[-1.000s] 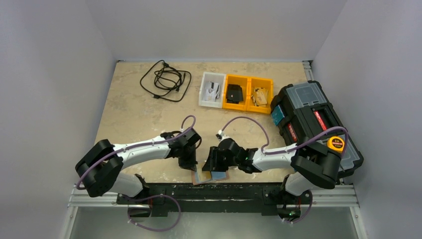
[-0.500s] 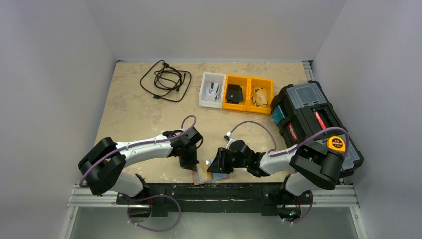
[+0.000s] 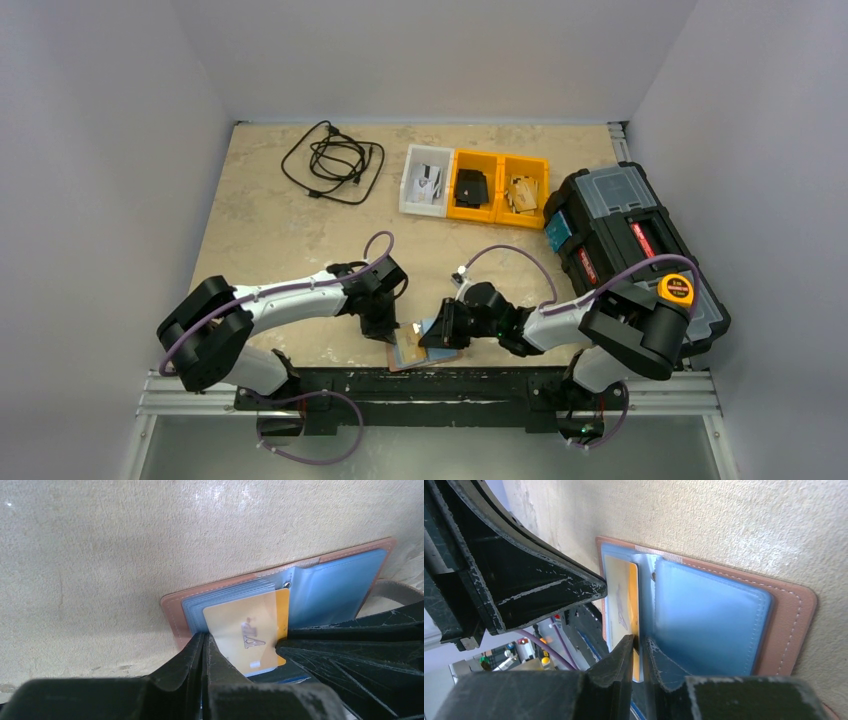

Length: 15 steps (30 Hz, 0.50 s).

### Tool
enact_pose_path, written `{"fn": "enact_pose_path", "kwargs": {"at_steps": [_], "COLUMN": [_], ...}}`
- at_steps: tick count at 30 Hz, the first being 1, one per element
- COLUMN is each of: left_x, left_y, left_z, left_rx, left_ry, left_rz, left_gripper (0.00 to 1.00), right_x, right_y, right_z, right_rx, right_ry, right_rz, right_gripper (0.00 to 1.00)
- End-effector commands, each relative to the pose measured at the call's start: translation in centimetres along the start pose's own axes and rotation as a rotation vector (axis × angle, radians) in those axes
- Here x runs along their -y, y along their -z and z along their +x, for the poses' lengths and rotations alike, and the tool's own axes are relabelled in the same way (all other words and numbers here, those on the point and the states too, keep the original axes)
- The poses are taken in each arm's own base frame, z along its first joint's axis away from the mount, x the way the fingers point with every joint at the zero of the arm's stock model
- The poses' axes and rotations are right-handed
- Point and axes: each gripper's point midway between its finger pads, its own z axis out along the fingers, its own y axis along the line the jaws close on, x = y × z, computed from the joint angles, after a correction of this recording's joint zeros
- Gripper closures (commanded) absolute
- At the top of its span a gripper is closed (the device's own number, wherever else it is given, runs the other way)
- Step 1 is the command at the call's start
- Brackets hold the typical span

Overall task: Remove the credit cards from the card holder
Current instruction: Remove the credit card from the card holder.

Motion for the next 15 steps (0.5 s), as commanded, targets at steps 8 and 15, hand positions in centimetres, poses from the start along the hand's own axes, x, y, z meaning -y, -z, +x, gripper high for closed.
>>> {"fn": "enact_pose_path", "kwargs": {"at_steps": [8,15], "left_x": [-2.6,-3.2], "left_y": [-1.1,-1.1], "left_z": [-0.1,-0.1], "left_rx": [0.018,0.014], "left_ry": [-0.010,-0.007], "left_rz": [-0.132,-0.146], "left_gripper": [1.00,1.00], "right_x": [0.7,2.7], "right_y": [0.3,1.7], "right_z": [-1.0,-1.5], "right_rx": [0.045,0.105], "right_ry": [0.011,0.003], "right_rz": [0.066,0.160], "right_gripper": [1.00,1.00]}}
